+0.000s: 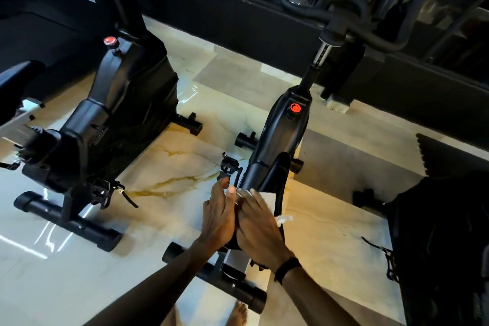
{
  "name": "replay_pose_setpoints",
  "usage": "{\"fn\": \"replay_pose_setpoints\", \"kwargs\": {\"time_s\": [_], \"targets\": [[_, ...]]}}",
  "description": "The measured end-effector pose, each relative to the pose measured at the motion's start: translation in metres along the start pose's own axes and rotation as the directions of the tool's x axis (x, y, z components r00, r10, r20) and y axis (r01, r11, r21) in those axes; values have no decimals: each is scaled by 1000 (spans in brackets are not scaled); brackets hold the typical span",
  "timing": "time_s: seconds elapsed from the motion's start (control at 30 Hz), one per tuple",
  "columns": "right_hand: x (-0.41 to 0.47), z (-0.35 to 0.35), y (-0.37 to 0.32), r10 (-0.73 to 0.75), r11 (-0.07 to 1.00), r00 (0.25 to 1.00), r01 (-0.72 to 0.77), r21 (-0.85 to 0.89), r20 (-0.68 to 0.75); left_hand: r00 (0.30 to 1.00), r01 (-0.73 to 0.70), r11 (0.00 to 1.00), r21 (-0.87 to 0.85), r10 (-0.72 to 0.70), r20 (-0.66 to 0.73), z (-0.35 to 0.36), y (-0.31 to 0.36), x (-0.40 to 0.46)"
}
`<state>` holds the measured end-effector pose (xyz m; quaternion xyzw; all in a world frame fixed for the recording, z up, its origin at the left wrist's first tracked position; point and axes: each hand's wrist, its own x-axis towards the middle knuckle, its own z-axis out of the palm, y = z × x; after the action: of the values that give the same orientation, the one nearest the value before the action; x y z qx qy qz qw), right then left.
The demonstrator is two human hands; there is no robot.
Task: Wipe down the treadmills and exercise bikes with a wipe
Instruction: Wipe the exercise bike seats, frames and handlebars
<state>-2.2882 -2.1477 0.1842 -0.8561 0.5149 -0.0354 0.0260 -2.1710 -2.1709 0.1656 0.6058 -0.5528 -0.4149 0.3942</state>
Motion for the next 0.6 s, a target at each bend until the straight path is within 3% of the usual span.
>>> {"fn": "replay_pose_setpoints", "kwargs": {"time_s": [0.13,0.3,0.4,0.5,0.6], "targets": [[-6,3,3,56,998,998,-56,22,-30,1000,14,999,-42,-14,11,0,-3,1],[33,-16,49,302,953,952,-303,-19,-54,999,29,1000,-7,-29,21,-4,9,-4],[42,-24,69,358,933,933,-359,-12,-47,999,19,1000,2,-19,40,-4,12,-4],[33,-24,54,357,932,929,-347,104,-96,999,24,1000,-17,-23,45,-6,13,-3],[14,-26,37,445,891,864,-400,217,-236,1000,21,999,-25,-21,21,-10,14,1]]}}
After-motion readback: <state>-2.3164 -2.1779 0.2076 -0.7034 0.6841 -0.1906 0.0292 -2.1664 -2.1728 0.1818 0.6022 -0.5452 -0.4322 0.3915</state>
